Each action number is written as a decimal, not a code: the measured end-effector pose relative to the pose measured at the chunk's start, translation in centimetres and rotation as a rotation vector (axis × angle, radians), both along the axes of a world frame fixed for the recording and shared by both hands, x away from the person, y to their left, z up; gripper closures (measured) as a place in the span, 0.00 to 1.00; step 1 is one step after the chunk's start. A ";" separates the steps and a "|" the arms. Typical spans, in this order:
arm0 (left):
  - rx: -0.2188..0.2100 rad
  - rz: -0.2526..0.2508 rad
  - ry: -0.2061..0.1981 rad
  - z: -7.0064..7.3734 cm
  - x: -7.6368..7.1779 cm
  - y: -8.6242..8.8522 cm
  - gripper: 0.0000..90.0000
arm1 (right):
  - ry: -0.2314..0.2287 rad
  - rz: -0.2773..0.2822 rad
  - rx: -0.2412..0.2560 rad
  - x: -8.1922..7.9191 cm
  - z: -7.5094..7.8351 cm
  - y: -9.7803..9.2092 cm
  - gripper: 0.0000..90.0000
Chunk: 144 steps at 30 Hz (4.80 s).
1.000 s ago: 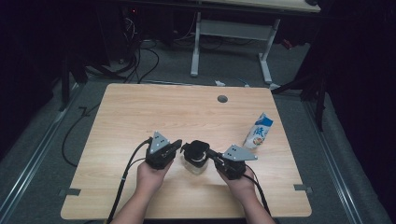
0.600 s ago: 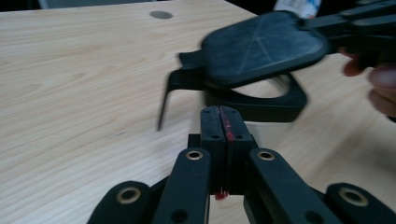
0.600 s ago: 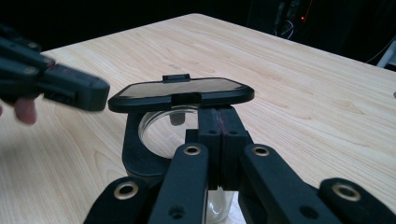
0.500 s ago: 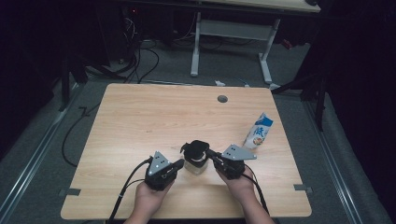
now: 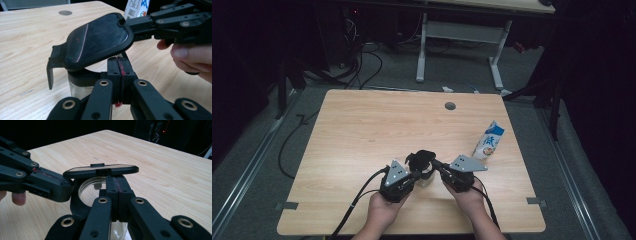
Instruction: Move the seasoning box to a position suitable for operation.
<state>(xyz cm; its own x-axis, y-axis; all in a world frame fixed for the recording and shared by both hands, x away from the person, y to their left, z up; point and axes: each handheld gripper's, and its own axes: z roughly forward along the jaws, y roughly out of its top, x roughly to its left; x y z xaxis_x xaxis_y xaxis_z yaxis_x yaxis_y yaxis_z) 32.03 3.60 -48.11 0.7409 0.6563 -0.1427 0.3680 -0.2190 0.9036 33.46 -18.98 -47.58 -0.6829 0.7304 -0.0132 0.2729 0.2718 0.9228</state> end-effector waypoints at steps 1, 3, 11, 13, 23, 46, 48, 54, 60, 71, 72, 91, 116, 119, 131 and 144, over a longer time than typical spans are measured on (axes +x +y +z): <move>-0.001 0.000 -0.002 0.0 0.0 0.0 0.99 | 0.002 0.001 0.001 0.0 0.0 0.0 1.00; 0.000 0.000 -0.004 0.1 0.0 0.0 0.99 | 0.006 0.004 -0.001 -0.1 -0.1 0.1 1.00; -0.021 0.003 -0.015 0.4 0.2 -0.1 1.00 | 0.023 0.014 -0.019 -0.6 -0.7 0.4 1.00; -0.023 0.006 -0.016 0.5 0.2 0.0 1.00 | 0.025 0.014 -0.022 -0.7 -0.8 0.5 1.00; -0.066 0.053 -0.024 1.0 0.9 0.7 1.00 | 0.020 0.016 0.003 -0.6 -1.4 0.5 1.00; -0.097 0.162 -0.028 1.4 2.5 2.7 0.98 | 0.016 0.026 0.012 -0.6 -1.5 0.4 1.00; -0.099 0.165 -0.025 1.4 2.6 2.8 0.99 | 0.015 0.028 0.011 -0.6 -1.5 0.3 1.00; -0.098 0.177 -0.025 1.3 2.7 2.8 1.00 | 0.019 0.029 0.011 -0.6 -1.5 0.3 1.00; -0.098 0.181 -0.024 1.3 2.7 2.8 1.00 | 0.018 0.031 0.011 -0.6 -1.5 0.3 1.00; -0.100 0.153 -0.024 1.2 2.3 2.9 0.97 | 0.014 0.034 0.008 -0.5 -1.5 0.3 1.00; -0.102 0.144 -0.028 1.3 2.1 3.0 0.95 | 0.013 0.032 0.000 -0.6 -1.4 0.3 1.00; -0.035 0.201 -0.023 -1.9 1.1 12.8 0.75 | 0.036 -0.313 -0.007 0.1 -1.6 -7.5 0.92; -0.065 0.146 -0.021 -3.2 0.9 14.2 0.76 | 0.164 -0.694 -0.067 3.1 -3.0 -10.5 0.14; -0.061 0.150 -0.015 -3.3 1.1 14.3 0.77 | 0.171 -0.698 -0.064 3.9 -3.1 -10.5 0.10; -0.060 0.158 -0.011 -3.5 1.0 14.3 0.77 | 0.192 -0.735 -0.056 5.7 -3.2 -10.6 0.12; -0.062 0.161 -0.010 -3.5 1.0 14.4 0.77 | 0.149 -0.662 -0.067 5.1 -3.3 -10.5 0.45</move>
